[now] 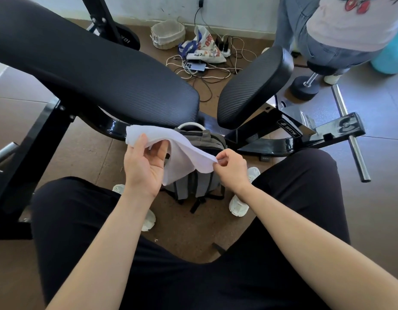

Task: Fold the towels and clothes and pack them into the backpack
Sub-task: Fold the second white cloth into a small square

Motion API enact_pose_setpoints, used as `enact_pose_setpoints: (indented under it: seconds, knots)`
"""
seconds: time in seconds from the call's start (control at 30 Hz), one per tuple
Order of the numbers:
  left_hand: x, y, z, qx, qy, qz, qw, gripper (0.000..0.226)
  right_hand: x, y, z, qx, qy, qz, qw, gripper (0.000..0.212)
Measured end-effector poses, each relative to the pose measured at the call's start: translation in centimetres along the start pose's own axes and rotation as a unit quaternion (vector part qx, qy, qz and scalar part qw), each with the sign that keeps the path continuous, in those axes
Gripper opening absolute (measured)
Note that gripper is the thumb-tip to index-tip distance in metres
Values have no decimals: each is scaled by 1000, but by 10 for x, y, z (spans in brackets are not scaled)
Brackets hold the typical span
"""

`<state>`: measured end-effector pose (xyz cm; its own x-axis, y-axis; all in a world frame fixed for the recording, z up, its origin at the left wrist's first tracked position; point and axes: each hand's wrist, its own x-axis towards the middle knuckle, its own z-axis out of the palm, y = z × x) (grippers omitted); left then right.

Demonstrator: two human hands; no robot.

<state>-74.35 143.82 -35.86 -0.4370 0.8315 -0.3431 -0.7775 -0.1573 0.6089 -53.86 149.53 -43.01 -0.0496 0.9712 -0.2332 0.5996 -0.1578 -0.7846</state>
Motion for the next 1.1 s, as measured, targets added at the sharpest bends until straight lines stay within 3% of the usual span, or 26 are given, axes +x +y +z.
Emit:
enact_pose_setpoints:
  seconds: [0.17, 0.27, 0.37, 0.43, 0.5, 0.57, 0.7, 0.83, 0.9, 0.97, 1.1]
  knots:
    - [10, 5, -11, 9, 45, 43, 998, 43, 4, -1, -13, 11, 10, 26, 1000, 9]
    - [14, 5, -17, 60, 55, 64, 995, 30, 4, -2, -21, -28, 1, -3, 1000, 9]
    - [17, 5, -21, 113, 28, 65, 991, 21, -2, -2, -25, -26, -171, -26, 985, 16]
    - [18, 7, -23, 129, 6, 57, 990, 31, -7, -1, -28, -77, -330, -30, 940, 13]
    - [17, 11, -24, 172, -16, 41, 984, 43, -12, -1, -29, -155, -399, -55, 902, 10]
    - [14, 14, -24, 234, -52, 30, 970, 48, -12, 0, -27, -154, -374, -71, 912, 9]
    - [7, 16, -24, 260, -170, 9, 951, 45, -5, -2, -25, -26, -272, -77, 959, 13]
    - [5, 17, -29, 279, -183, -19, 943, 48, -8, -12, -29, 125, -191, -79, 971, 65]
    - [3, 14, -29, 288, -194, -34, 937, 36, -8, -15, -33, 142, -199, -84, 966, 86]
    - [-1, 12, -25, 305, -214, -42, 927, 29, -8, -17, -36, 148, -253, -97, 951, 79]
    - [-1, 5, -24, 324, -221, -45, 919, 17, -18, -22, -38, 238, -319, -63, 915, 39]
